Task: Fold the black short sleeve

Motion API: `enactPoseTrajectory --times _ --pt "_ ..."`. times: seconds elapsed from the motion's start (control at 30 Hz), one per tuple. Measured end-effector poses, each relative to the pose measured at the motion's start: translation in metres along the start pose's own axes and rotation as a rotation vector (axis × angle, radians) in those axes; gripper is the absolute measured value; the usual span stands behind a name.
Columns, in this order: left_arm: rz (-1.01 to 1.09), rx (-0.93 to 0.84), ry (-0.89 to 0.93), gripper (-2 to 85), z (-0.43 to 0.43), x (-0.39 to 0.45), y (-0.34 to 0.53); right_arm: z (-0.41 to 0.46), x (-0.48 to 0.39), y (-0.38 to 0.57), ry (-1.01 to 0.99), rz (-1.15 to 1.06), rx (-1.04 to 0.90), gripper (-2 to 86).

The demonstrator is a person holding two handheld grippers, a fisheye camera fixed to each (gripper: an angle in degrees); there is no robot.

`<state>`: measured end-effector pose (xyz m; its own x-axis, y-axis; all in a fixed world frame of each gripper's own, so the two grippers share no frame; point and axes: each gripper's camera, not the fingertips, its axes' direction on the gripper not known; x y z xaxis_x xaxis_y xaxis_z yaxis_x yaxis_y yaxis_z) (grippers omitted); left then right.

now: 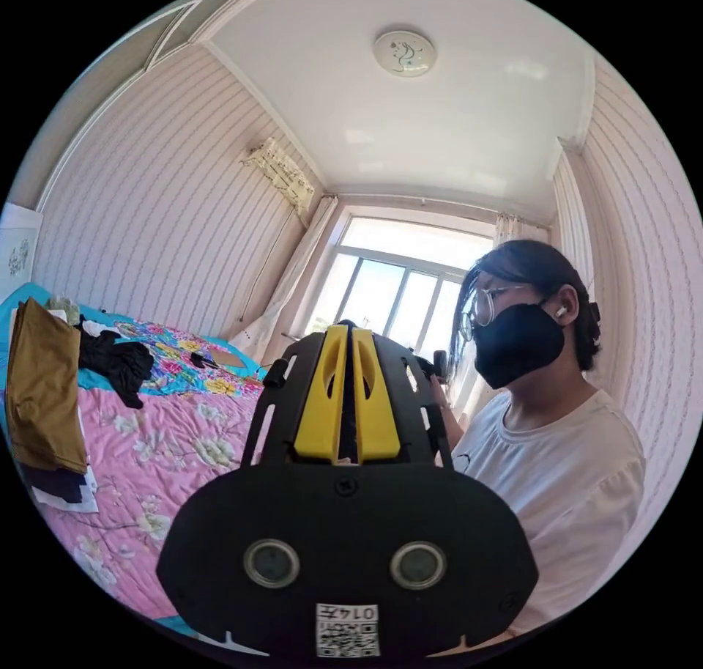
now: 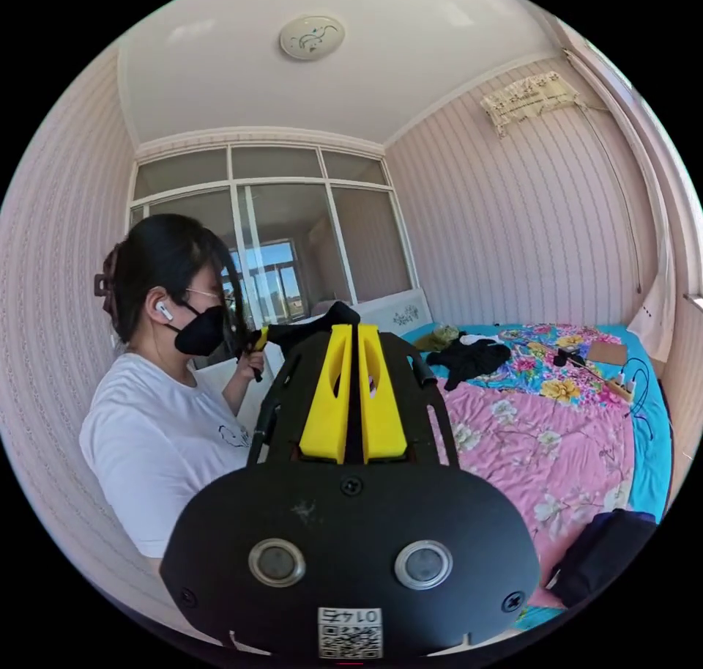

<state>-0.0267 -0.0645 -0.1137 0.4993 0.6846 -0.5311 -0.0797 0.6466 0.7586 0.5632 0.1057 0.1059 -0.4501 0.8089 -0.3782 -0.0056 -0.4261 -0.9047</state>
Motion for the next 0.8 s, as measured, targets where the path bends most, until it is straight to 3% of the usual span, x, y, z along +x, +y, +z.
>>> enactPoseTrajectory --times 0.1,0.2,0.27,0.37,0.47,0.6,0.8 --pt "-0.12 -0.227 -0.224 -1.0 0.055 -0.072 -0.011 0.048 0.055 -0.001 0.083 0.152 -0.17 0.5" --pt "-0.157 -0.299 -0.343 -1.0 0.095 -0.122 -0.038 0.099 0.121 -0.013 0.148 0.272 -0.286 0.4" --pt "-0.201 -0.183 -0.328 -1.0 0.117 -0.144 -0.086 0.112 0.146 -0.041 0.115 0.309 -0.235 0.4" --pt "-0.062 -0.058 -0.362 -1.0 0.13 -0.125 -0.139 0.104 0.146 -0.104 0.154 0.214 -0.065 0.4" --pt "0.011 -0.067 -0.389 -1.0 0.136 -0.116 -0.151 0.089 0.127 -0.13 0.188 0.092 0.058 0.4" --pt "-0.052 -0.189 -0.403 -1.0 0.14 -0.148 -0.108 0.093 0.132 -0.094 0.193 0.042 -0.004 0.4" --pt "-0.373 -0.548 -0.409 -1.0 0.153 -0.238 0.063 0.136 0.203 0.06 0.21 0.353 -0.316 0.4"
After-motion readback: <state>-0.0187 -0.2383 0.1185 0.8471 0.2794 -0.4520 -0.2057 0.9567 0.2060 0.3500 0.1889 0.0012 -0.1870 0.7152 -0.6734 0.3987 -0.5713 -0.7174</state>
